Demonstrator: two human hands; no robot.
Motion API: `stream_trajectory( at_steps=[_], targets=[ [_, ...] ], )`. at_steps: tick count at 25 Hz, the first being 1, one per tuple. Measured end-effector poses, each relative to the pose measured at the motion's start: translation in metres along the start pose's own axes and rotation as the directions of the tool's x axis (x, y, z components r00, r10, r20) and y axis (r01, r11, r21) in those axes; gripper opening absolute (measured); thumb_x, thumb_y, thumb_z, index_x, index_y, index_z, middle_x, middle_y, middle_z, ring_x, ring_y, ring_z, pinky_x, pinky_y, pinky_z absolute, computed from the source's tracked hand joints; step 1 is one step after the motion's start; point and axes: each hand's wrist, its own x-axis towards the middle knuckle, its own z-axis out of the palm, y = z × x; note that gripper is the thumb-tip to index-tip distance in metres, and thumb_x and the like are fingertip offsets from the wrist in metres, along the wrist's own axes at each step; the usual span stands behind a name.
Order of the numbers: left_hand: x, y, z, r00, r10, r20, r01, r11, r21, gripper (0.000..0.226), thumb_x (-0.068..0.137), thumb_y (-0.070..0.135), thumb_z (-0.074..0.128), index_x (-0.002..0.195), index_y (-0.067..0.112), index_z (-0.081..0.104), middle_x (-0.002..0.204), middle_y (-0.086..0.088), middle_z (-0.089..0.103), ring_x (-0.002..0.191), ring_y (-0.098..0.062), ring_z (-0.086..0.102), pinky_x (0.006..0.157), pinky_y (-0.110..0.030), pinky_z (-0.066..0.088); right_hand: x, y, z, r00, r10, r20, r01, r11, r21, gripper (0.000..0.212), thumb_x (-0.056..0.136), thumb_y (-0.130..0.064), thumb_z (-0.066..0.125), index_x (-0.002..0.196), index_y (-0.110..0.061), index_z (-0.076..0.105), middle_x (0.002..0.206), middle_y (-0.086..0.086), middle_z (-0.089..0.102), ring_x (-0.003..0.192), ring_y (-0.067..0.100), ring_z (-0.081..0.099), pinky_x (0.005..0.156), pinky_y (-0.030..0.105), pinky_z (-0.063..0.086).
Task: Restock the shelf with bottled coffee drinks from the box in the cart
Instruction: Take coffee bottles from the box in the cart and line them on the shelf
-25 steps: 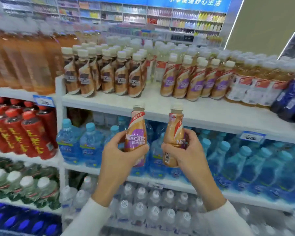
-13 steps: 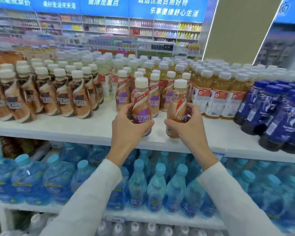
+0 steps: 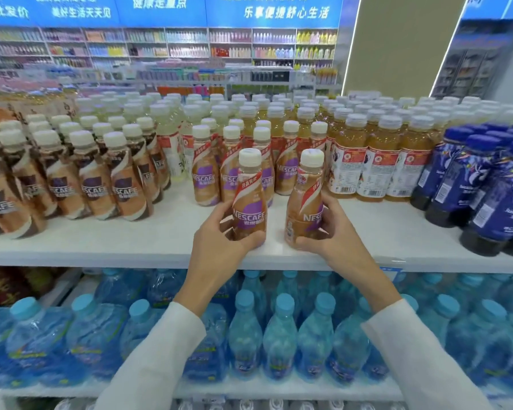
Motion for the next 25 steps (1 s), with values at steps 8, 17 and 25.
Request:
stream_trajectory(
  at_steps=[8,17,25],
  targets=[
    [-0.001,0.008,0.014,0.997,0.031,-0.068,-0.020,0.987,0.159,0.069,0.066,0.039,0.095,0.127,0.033,0.063,0.114,0.016,0.069,0.093,0.001,0.066,0.067,-0.009,0.052,-0.010,-0.009,0.013,0.970,-0.024,-0.240,-0.027,0.978,-0.208,0.096,0.057,-0.046,0.097,0.137,-0.029,0.046,0.124,-0.011,0.057,0.107,0.004,0.060,0.085,0.023,0.054],
    [0.008,0.020,0.071,0.985,0.055,-0.161,-0.013,0.968,0.250,0.064,0.068,0.042,0.093,0.112,0.029,0.048,0.114,0.010,0.058,0.097,-0.010,0.062,0.082,-0.025,0.052,0.000,-0.001,-0.017,0.959,-0.031,-0.280,-0.033,0.975,-0.221,0.052,0.083,-0.021,0.083,0.126,-0.033,0.057,0.110,-0.021,0.064,0.097,-0.007,0.062,0.086,0.017,0.052],
    [0.048,0.027,0.111,0.979,0.114,-0.169,-0.029,0.899,0.438,0.062,0.085,0.023,0.082,0.131,0.006,0.045,0.134,-0.015,0.050,0.122,-0.032,0.053,0.100,-0.037,0.046,0.054,0.009,-0.031,0.974,0.023,-0.224,-0.067,0.979,-0.191,0.058,0.091,-0.019,0.075,0.143,-0.025,0.050,0.133,-0.009,0.060,0.112,0.006,0.055,0.078,0.012,0.041]
  ],
)
